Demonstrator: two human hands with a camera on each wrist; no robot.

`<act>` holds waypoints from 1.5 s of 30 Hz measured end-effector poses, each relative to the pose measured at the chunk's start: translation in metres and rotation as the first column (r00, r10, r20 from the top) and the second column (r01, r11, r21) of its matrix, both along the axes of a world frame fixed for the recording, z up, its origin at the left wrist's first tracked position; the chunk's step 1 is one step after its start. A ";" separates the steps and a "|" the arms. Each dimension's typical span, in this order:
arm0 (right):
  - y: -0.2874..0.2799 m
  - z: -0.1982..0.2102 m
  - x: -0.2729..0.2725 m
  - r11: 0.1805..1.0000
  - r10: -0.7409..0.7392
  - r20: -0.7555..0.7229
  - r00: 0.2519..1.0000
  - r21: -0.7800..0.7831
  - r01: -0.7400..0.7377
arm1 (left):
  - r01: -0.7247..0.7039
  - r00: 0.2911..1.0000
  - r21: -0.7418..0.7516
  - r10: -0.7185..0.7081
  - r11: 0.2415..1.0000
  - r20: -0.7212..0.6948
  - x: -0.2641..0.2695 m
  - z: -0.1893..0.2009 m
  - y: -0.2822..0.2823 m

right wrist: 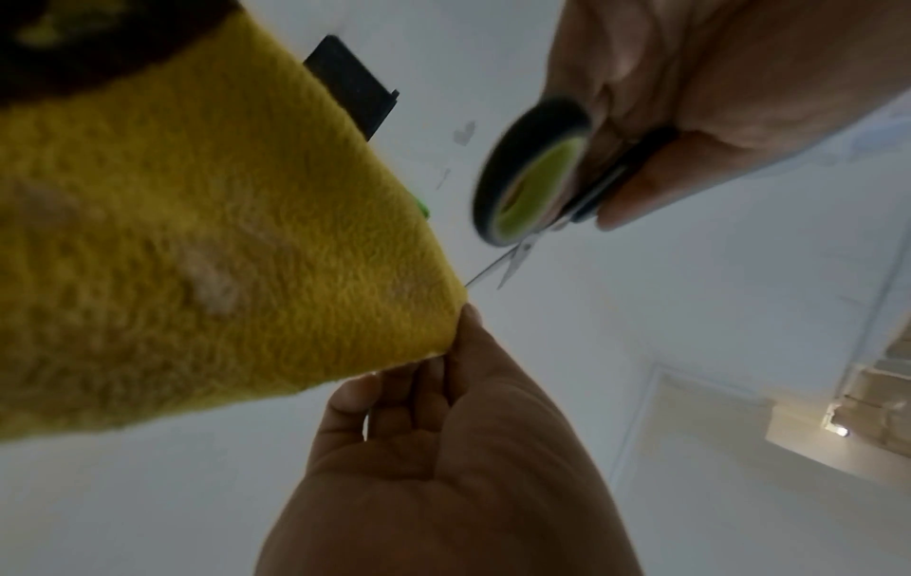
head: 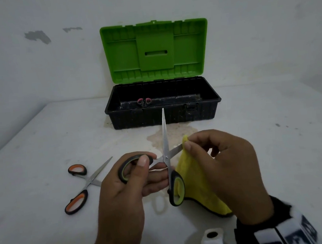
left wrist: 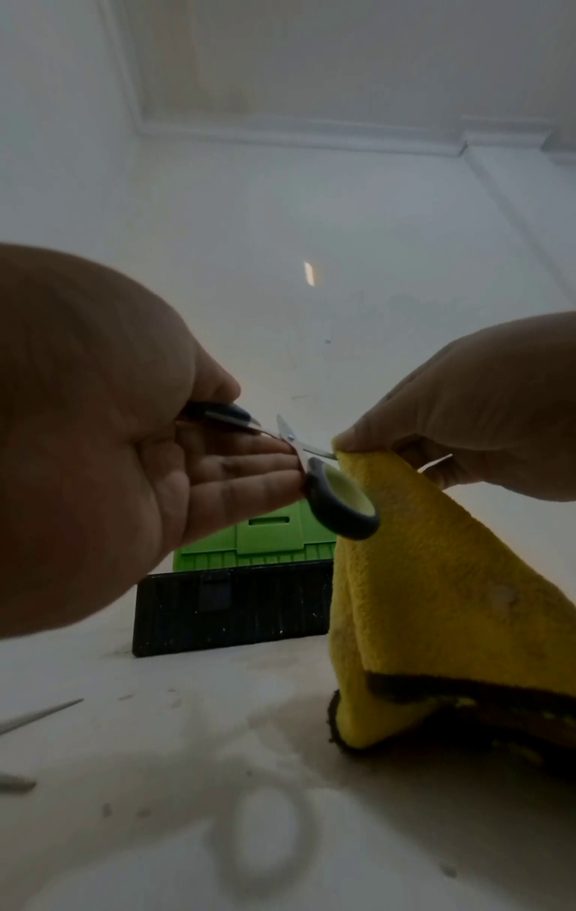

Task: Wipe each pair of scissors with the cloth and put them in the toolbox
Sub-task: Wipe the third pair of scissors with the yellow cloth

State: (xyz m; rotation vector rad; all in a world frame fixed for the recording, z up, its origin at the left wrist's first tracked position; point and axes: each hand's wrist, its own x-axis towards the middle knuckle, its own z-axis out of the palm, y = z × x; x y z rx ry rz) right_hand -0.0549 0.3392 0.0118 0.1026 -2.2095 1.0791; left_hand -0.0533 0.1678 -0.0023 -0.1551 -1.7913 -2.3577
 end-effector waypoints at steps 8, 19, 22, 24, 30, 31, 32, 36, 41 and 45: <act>0.023 0.000 -0.009 0.994 -0.097 -0.007 0.995 -0.042 0.096 | -0.016 0.997 0.088 0.009 0.996 0.079 0.000 -0.001 0.004; -0.005 -0.004 0.000 0.968 0.087 -0.104 0.991 0.245 -0.059 | 0.008 0.983 0.150 -0.035 0.989 0.178 -0.004 0.008 0.007; 0.004 -0.003 -0.005 0.986 0.027 -0.101 0.995 0.166 -0.010 | -0.001 0.983 0.151 -0.026 0.988 0.181 -0.005 0.009 0.006; 0.000 -0.002 -0.004 0.985 0.041 -0.110 0.993 0.173 -0.022 | -0.006 0.984 0.142 -0.019 0.990 0.175 -0.005 0.010 0.007; -0.010 -0.003 -0.001 0.973 0.125 -0.105 0.986 0.207 -0.102 | 0.001 0.984 0.131 -0.024 0.991 0.179 -0.003 0.013 0.007; -0.007 -0.002 -0.003 0.978 0.091 -0.098 0.991 0.198 -0.070 | 0.000 0.983 0.128 -0.024 0.992 0.184 -0.004 0.012 0.007; -0.004 -0.002 -0.004 0.983 0.053 -0.095 0.994 0.183 -0.035 | -0.001 0.982 0.125 -0.023 0.992 0.189 -0.004 0.012 0.007; -0.011 -0.003 -0.003 0.987 0.038 -0.112 0.993 0.158 -0.020 | -0.014 0.978 0.102 -0.008 0.995 0.210 -0.006 0.012 0.007; -0.021 -0.009 -0.003 0.985 0.109 -0.109 0.988 0.148 -0.093 | -0.005 0.983 0.092 -0.012 0.996 0.182 -0.006 0.015 0.005; -0.022 -0.013 -0.001 0.980 0.133 -0.121 0.984 0.167 -0.112 | -0.012 0.987 0.080 -0.001 0.997 0.159 -0.006 0.015 0.003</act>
